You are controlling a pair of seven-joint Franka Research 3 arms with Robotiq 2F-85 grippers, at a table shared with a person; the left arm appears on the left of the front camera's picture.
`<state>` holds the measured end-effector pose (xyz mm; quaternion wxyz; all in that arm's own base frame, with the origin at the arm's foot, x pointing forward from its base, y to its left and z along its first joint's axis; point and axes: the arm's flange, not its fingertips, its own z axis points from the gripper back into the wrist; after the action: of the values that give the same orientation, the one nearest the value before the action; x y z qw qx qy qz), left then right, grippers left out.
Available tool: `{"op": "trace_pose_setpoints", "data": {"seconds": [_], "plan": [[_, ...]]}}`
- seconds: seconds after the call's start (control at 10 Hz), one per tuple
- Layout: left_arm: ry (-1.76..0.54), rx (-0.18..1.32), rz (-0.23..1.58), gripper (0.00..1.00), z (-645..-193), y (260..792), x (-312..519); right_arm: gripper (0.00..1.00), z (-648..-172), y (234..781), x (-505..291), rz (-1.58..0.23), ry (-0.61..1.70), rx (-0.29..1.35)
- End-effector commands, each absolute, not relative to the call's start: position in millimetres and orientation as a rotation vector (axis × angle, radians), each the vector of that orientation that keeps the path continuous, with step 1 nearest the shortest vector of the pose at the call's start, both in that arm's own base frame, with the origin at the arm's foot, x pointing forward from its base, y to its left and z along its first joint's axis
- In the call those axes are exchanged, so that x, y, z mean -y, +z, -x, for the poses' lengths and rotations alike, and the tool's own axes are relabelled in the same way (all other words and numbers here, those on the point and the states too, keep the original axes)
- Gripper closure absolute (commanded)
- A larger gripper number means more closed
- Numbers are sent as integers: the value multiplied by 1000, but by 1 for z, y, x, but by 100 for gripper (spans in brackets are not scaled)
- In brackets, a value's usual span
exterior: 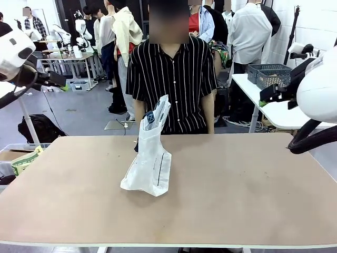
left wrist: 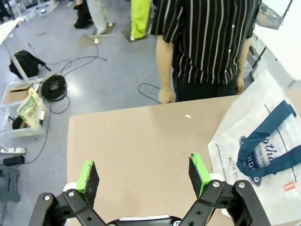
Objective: Transfer purchased items from the store into the shopping bag.
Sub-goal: Open the Reusable shopping bag in the center of the table.
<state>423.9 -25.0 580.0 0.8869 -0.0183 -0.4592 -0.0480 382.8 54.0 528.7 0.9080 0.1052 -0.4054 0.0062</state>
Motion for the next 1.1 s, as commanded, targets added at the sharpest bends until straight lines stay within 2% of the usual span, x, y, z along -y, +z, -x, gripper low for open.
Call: {"op": "trace_pose_setpoints", "data": {"seconds": [0.0,0.2,0.4,0.6,0.7,0.8,1.0], "plan": [[-116,953,51,0,-424,579,34,0,-385,528,-48,-211,8,846],[-172,973,178,0,-456,584,69,0,-387,537,-77,-239,69,831],[-267,916,231,0,-493,597,120,0,-400,555,-128,-323,131,807],[-337,827,330,0,-523,598,169,0,-408,564,-181,-426,161,673],[-310,833,256,0,-526,600,173,0,-408,565,-185,-389,163,659],[-300,882,275,0,-495,591,184,0,-391,563,-175,-359,168,763],[-316,853,285,0,-513,590,200,0,-397,565,-198,-388,184,710]]}}
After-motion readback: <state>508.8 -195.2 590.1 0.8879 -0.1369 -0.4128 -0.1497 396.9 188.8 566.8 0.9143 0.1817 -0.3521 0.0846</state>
